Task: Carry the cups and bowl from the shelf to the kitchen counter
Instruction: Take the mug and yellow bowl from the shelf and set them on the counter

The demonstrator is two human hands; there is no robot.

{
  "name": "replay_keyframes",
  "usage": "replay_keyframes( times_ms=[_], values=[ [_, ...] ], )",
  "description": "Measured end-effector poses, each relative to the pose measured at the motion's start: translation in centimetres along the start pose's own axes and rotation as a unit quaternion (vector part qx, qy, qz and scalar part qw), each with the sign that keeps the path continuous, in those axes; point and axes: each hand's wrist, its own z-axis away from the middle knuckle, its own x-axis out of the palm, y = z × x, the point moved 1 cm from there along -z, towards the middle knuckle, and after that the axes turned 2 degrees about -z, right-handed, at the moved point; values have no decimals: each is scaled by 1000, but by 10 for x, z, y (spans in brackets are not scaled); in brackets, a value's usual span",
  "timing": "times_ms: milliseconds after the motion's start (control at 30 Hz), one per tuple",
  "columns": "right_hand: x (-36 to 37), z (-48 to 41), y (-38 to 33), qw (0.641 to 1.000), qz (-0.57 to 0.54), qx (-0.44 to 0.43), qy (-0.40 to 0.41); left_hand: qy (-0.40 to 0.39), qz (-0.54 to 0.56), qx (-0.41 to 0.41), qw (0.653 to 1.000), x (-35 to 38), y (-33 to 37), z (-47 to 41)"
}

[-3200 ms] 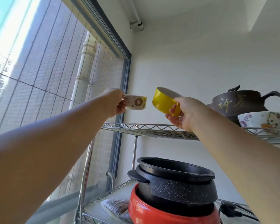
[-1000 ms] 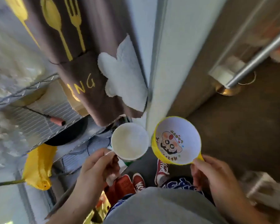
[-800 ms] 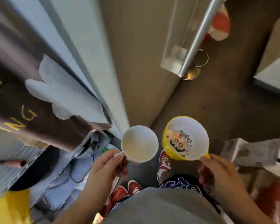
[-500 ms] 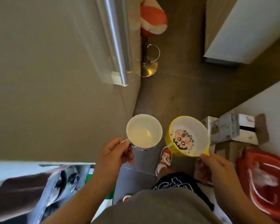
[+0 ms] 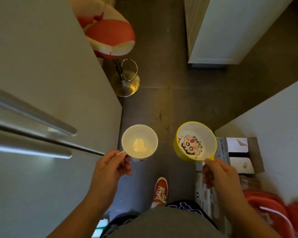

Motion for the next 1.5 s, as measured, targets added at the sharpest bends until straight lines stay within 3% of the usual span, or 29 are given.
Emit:
replay_keyframes(
  times_ms=[267,567,833,1133,1500],
  values=[
    [7,-112,-70,999,27,-17,13,37,-37,-24,998,31,30,-99],
    [26,-227,-149,997,-7,-24,74,-18,-66,-12,998,96,89,-275],
    [-2,-285,-197,984,-52,38,163,-136,-53,-15,989,192,175,-407],
    [-64,-380,-204,947,-120,103,278,-249,-64,-22,966,350,220,-527],
    [-147,-560,-296,946,-143,82,280,-275,-133,-16,952,504,265,-643]
  ],
)
